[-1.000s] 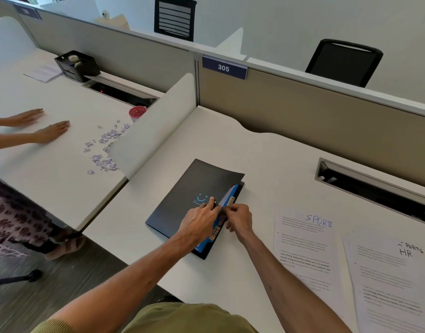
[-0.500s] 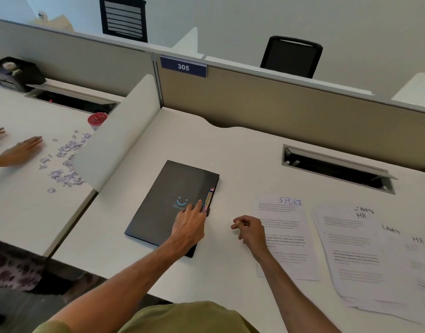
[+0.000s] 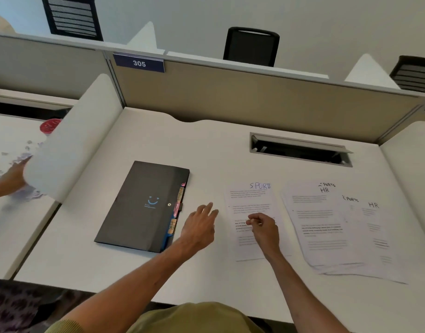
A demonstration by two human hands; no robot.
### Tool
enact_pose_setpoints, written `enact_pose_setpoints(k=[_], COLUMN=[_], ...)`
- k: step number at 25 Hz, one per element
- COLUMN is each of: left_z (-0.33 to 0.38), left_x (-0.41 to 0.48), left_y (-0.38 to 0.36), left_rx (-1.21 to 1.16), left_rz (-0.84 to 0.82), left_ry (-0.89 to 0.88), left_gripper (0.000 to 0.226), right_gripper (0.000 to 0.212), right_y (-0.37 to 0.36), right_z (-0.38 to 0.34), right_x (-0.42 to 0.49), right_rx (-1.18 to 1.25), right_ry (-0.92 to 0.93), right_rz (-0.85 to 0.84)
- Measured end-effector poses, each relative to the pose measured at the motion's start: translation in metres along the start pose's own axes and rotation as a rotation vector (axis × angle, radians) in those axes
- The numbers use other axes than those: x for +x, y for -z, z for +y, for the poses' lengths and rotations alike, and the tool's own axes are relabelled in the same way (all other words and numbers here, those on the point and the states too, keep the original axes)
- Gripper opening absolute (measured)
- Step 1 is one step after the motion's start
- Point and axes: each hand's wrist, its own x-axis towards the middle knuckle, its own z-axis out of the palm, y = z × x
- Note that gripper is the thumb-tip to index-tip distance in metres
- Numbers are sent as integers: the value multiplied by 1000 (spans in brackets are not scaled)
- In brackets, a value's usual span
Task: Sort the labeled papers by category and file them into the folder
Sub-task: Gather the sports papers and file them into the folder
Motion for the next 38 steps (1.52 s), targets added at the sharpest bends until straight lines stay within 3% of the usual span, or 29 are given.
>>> enact_pose_setpoints(k=[6,12,17,21,23,27,33,35,38], left_z=[70,97,101,100,98,90,87,86,85], left_x=[20,26,31,30,28,26,25,25,21], left_y=[-28,-50,-55,-61,-65,-71,-73,-71,-70], left_rx=[33,57,-8,-24,-15,-8,2,11,22], left_rz=[-44,-94,-167,-170,-160,-157,-163,-175,-188], left_ry=[3,87,119,125,117,89,78,74,71], left_gripper=[72,85,89,91,90,87,86,86,86], right_gripper=[41,67,62,39,37,58,62,76,104], right_y=[65,91,90,84,80,69,61,60,54], right_z=[43,52,56,52,49,47,42,42,49], right_x=[31,45,46,44,45,43,39,42,43], right_rx=[-386,-547,-622,-730,-795,-845,-820,-804,-769], right_ry=[282,122,151,182,210,207,213,187,144], right_rz=[35,-156,-169,-136,-140,-122,-86,-74,-183])
